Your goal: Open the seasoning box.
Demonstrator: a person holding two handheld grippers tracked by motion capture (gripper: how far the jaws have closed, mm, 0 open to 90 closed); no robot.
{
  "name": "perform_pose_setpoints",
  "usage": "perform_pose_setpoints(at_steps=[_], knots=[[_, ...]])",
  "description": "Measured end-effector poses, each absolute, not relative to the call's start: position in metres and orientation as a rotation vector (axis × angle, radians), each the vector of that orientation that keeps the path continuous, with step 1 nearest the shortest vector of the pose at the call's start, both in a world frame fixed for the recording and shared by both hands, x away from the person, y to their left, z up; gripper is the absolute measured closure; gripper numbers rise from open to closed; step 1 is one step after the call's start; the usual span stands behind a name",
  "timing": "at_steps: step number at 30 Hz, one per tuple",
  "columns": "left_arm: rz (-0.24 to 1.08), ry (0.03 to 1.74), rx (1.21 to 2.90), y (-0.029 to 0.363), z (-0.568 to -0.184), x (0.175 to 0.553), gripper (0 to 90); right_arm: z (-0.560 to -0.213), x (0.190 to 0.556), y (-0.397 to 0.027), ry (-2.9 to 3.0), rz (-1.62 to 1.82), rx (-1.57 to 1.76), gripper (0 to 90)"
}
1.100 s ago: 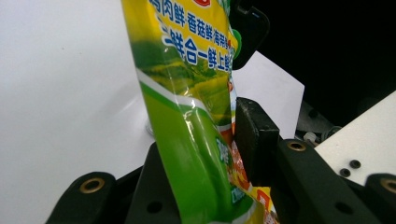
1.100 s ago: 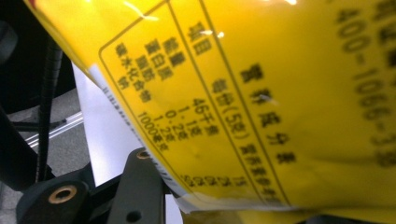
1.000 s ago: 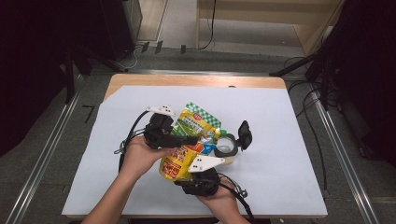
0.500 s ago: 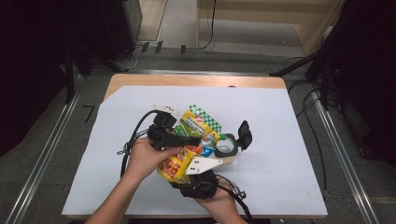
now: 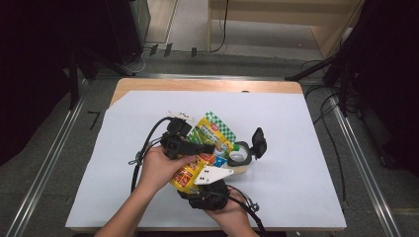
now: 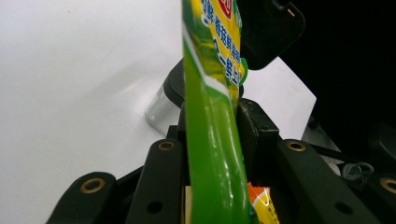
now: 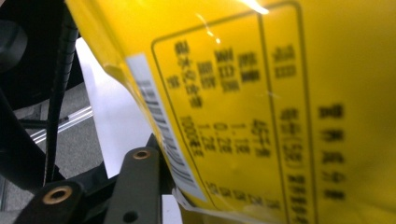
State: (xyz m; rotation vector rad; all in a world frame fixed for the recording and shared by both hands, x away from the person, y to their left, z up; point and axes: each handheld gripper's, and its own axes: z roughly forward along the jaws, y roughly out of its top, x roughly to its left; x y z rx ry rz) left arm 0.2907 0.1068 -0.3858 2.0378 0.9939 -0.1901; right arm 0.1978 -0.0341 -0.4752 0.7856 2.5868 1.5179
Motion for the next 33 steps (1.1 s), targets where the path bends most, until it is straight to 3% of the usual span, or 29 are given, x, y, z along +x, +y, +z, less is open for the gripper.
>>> perform_pose_setpoints(at_steps=[9, 19, 33], knots=[[-0.231, 1.048, 2.053, 0.099, -0.389, 0.295, 72.9, -0.476, 0.202, -0.037, 2.605, 1.521, 0.848, 65.2], [-0.284, 1.054, 2.091, 0.103, -0.379, 0.293, 65.8, -0.473, 0.204, -0.042, 2.600, 1.662, 0.866, 66.9], [-0.245, 1.070, 2.110, 0.106, -0.373, 0.290, 72.8, -0.471, 0.208, -0.046, 2.592, 1.698, 0.898, 64.9]])
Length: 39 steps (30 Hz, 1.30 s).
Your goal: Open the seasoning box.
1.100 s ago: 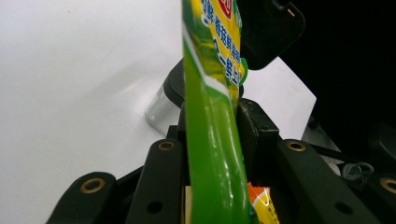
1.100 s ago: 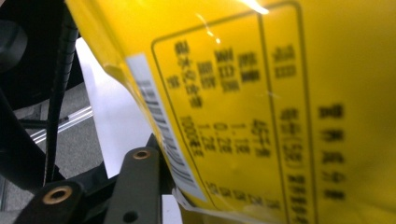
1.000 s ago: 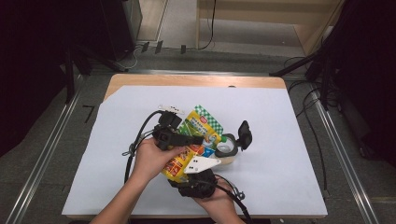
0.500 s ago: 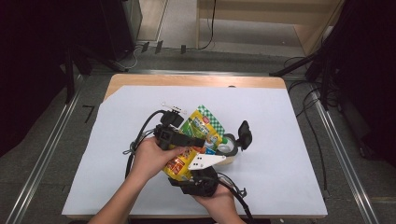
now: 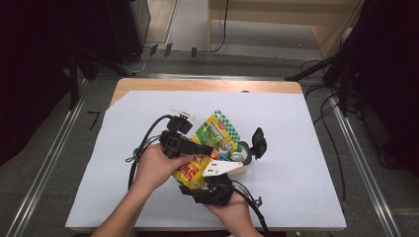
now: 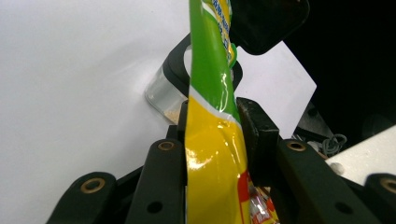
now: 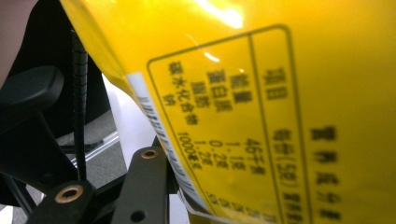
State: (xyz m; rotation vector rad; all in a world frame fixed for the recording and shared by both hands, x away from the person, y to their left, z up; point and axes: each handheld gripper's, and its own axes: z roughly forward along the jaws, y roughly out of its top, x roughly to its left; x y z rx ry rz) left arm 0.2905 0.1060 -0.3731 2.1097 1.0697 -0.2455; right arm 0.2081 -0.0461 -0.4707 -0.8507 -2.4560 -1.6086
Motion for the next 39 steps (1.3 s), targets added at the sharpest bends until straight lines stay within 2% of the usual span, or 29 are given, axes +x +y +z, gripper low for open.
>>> perform_pose_setpoints(at_steps=[5, 8, 15, 25, 39], knots=[[-0.237, 1.072, 2.106, 0.1060, -0.3737, 0.2905, 74.4, -0.4702, 0.2070, -0.0448, -2.483, -1.605, -0.846, 63.4], [-0.225, 1.067, 2.114, 0.1054, -0.3738, 0.2900, 75.5, -0.4708, 0.2061, -0.0421, -2.517, -1.585, -0.836, 59.2], [-0.210, 1.065, 2.117, 0.1028, -0.3738, 0.2883, 77.8, -0.4716, 0.2040, -0.0382, -2.591, -1.542, -0.819, 58.6], [-0.191, 1.052, 2.106, 0.0995, -0.3729, 0.2863, 78.4, -0.4707, 0.2050, -0.0398, -2.580, -1.522, -0.844, 66.0], [-0.212, 1.049, 2.090, 0.0994, -0.3747, 0.2910, 78.1, -0.4702, 0.2062, -0.0401, -2.449, -1.550, -0.843, 66.1]])
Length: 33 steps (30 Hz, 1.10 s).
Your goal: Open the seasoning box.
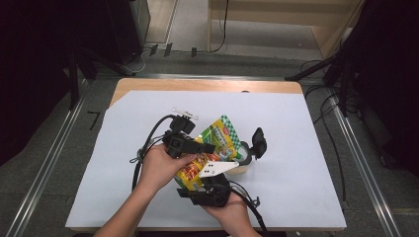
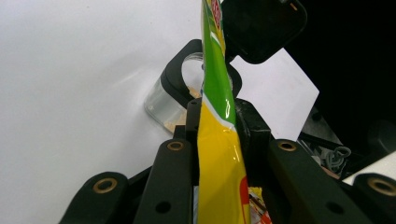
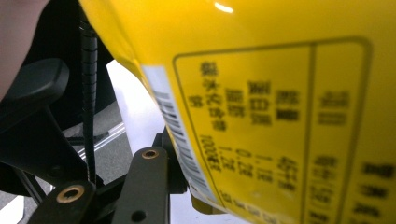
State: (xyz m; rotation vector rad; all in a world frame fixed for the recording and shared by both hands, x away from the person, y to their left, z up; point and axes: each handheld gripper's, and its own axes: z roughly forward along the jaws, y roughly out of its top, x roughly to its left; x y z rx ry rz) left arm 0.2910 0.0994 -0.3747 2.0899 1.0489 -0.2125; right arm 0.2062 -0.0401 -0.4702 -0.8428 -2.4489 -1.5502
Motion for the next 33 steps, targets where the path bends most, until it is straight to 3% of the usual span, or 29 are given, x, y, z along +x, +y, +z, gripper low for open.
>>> perform_pose_setpoints(at_steps=[18, 21, 33], knots=[[-0.206, 1.074, 2.081, 0.095, -0.364, 0.301, 77.0, -0.462, 0.215, -0.042, -2.359, -1.579, -0.810, 64.3], [-0.208, 1.084, 2.071, 0.093, -0.360, 0.305, 77.4, -0.457, 0.218, -0.041, -2.382, -1.569, -0.799, 59.3], [-0.211, 1.068, 2.067, 0.091, -0.357, 0.306, 77.3, -0.456, 0.219, -0.041, -2.410, -1.592, -0.831, 66.2]])
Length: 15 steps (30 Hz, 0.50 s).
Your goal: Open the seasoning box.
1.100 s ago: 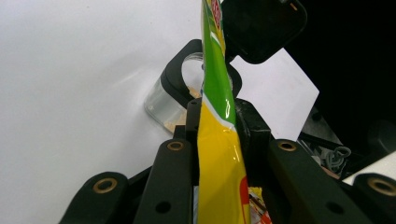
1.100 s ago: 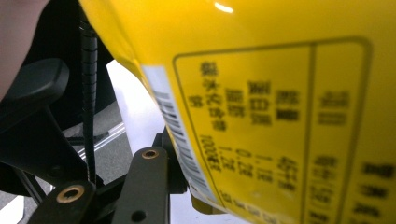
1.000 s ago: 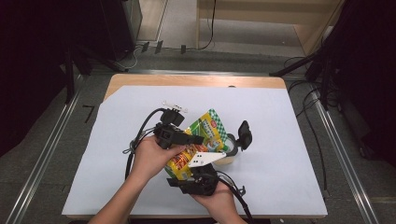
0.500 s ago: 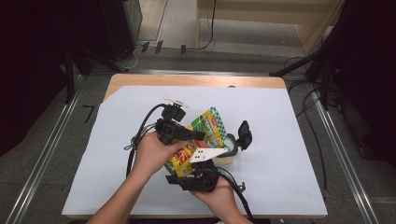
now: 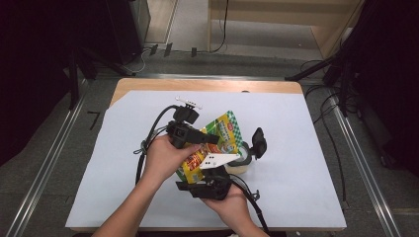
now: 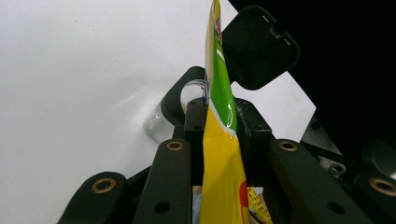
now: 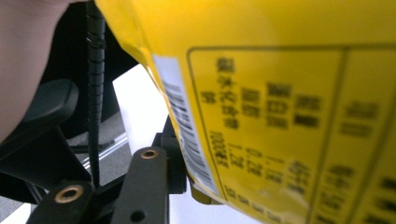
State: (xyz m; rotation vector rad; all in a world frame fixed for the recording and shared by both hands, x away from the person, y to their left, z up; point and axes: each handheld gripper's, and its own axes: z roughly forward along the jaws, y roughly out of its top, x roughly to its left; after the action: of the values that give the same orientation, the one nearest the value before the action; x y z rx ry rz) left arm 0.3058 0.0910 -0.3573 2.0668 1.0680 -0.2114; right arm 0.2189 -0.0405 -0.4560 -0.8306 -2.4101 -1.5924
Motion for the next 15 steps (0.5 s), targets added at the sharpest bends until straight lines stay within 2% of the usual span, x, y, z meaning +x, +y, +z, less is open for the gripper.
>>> perform_pose_setpoints(at_steps=[5, 7, 11, 13, 15], knots=[[-0.227, 1.070, 2.068, 0.0910, -0.3581, 0.3065, 75.5, -0.4565, 0.2191, -0.0418, -2.374, -1.605, -0.824, 67.3], [-0.242, 1.066, 2.072, 0.0912, -0.3588, 0.3070, 70.7, -0.4572, 0.2202, -0.0443, -2.340, -1.611, -0.830, 67.8], [-0.278, 1.081, 2.048, 0.0967, -0.3571, 0.3082, 69.8, -0.4564, 0.2223, -0.0494, -2.295, -1.627, -0.824, 68.2], [-0.267, 1.084, 2.060, 0.0957, -0.3577, 0.3079, 70.8, -0.4569, 0.2236, -0.0501, -2.273, -1.630, -0.819, 68.1], [-0.250, 1.081, 2.078, 0.0946, -0.3584, 0.3077, 76.1, -0.4571, 0.2232, -0.0486, -2.290, -1.617, -0.810, 67.5]])
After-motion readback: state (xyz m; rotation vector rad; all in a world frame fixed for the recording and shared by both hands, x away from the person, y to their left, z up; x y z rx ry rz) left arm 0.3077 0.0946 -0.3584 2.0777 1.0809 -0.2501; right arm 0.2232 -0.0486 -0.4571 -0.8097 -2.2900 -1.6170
